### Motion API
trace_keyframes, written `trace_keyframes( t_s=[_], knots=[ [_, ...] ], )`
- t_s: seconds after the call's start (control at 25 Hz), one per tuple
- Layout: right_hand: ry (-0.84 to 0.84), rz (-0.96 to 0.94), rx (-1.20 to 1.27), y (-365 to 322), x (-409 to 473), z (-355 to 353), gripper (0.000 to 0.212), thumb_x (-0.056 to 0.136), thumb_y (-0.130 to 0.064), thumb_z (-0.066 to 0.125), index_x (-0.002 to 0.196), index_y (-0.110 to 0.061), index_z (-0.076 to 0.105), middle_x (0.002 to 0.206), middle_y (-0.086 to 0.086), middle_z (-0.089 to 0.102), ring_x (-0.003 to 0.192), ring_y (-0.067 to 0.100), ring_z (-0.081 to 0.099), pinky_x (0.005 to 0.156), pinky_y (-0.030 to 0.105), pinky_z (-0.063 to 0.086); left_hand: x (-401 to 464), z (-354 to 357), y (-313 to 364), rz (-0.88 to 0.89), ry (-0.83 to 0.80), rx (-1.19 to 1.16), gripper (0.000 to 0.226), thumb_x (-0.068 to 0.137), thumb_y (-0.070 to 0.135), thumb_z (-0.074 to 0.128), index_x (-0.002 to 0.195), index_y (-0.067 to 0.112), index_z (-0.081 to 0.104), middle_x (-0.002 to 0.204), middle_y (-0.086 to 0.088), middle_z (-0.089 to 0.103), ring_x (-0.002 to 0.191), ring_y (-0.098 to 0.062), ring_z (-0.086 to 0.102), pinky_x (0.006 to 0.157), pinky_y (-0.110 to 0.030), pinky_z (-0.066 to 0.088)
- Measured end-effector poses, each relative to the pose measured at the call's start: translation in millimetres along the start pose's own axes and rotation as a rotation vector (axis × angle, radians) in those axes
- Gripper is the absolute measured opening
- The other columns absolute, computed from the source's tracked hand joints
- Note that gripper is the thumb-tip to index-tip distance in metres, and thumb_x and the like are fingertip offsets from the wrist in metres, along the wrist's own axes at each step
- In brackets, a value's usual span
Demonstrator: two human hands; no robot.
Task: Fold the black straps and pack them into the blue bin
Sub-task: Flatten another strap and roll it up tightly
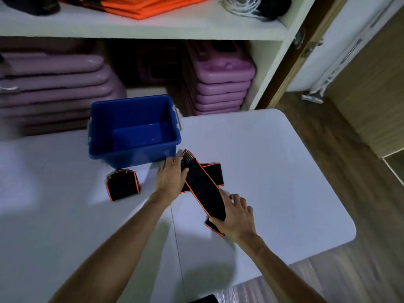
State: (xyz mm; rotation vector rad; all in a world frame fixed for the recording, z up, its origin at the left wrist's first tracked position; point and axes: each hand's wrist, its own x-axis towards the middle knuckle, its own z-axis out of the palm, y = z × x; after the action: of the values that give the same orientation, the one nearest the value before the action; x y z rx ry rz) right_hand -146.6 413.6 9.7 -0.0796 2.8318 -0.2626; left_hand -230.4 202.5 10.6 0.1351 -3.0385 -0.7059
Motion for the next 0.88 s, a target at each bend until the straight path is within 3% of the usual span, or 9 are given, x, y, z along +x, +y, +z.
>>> trace_keyframes(
  t_s=[0.16,0.24,0.32,0.44,0.52,0.64,0.8,0.88],
  knots=[
    [-0.073,-0.107,0.059,34.8,-2.5,-3.3,0.081,0.081,-0.048,0.063,0.151,-0.034,0.023,0.132,0.001,0.046,0.117,0.025,0.044,0.094,0.039,0.041,20.1,7.7,23.1,-0.101,0.02,0.144,0.036,0.085,0.027,0.066,0.115,0.014,0.052,0.112,-0.012,0.062,0.103,-0.031,0.057,0.088,-0.04,0.042],
    [-0.139,-0.14,0.289,56.7,-1.5,-8.0,0.08,0.08,-0.034,0.069,0.149,-0.038,0.028,0.131,-0.005,0.049,0.118,0.02,0.044,0.099,0.035,0.041,15.9,5.2,31.2,-0.11,0.005,0.17,0.023,0.087,0.025,0.061,0.105,0.012,0.056,0.102,-0.011,0.067,0.095,-0.031,0.061,0.081,-0.039,0.043],
    [-0.123,-0.137,0.627,79.7,0.8,-16.4,0.07,0.079,-0.017,0.073,0.137,-0.044,0.044,0.125,-0.017,0.058,0.115,0.008,0.053,0.097,0.027,0.043,2.2,-1.5,33.5,-0.133,0.066,0.028,0.018,0.089,0.019,0.056,0.103,0.008,0.057,0.093,-0.014,0.068,0.087,-0.034,0.062,0.071,-0.039,0.043],
    [-0.142,-0.065,0.841,100.3,7.0,-37.9,0.036,0.08,-0.008,0.077,0.109,-0.027,0.068,0.096,-0.012,0.072,0.087,-0.001,0.065,0.078,0.019,0.045,-35.1,-21.1,21.7,-0.241,0.26,-0.197,0.026,0.088,0.014,0.052,0.114,0.009,0.05,0.087,-0.021,0.066,0.08,-0.042,0.06,0.066,-0.043,0.046],
    [-0.213,-0.093,0.804,100.0,14.6,-46.2,0.012,0.081,-0.017,0.079,0.09,-0.02,0.072,0.078,-0.009,0.07,0.073,0.003,0.063,0.069,0.019,0.045,-65.8,-32.7,-2.9,-0.29,0.329,-0.213,0.026,0.088,0.012,0.053,0.114,0.011,0.05,0.087,-0.021,0.067,0.077,-0.043,0.06,0.062,-0.04,0.043],
    [-0.279,-0.214,0.672,73.9,30.9,-42.4,0.015,0.083,-0.033,0.077,0.075,-0.024,0.068,0.07,-0.006,0.065,0.065,0.007,0.057,0.064,0.021,0.044,-115.2,-48.9,-56.4,-0.456,0.425,-0.163,0.023,0.084,0.008,0.056,0.107,0.012,0.057,0.089,-0.02,0.07,0.08,-0.043,0.062,0.064,-0.041,0.046],
    [-0.329,-0.423,0.532,7.8,42.7,-20.4,0.016,0.087,-0.041,0.07,0.082,-0.027,0.067,0.076,-0.012,0.067,0.072,0.004,0.061,0.066,0.018,0.045,-182.6,-63.8,-126.3,-0.763,0.485,-0.073,0.022,0.086,0.021,0.059,0.107,0.016,0.055,0.096,-0.012,0.067,0.091,-0.037,0.061,0.069,-0.04,0.045],
    [-0.336,-0.51,0.461,-31.0,41.0,-7.8,0.011,0.089,-0.037,0.069,0.09,-0.026,0.067,0.082,-0.014,0.069,0.08,0.0,0.062,0.07,0.017,0.045,-204.0,-73.7,-154.8,-0.873,0.505,-0.075,0.022,0.087,0.022,0.058,0.108,0.015,0.055,0.1,-0.015,0.063,0.092,-0.037,0.06,0.07,-0.04,0.043]
  ],
)
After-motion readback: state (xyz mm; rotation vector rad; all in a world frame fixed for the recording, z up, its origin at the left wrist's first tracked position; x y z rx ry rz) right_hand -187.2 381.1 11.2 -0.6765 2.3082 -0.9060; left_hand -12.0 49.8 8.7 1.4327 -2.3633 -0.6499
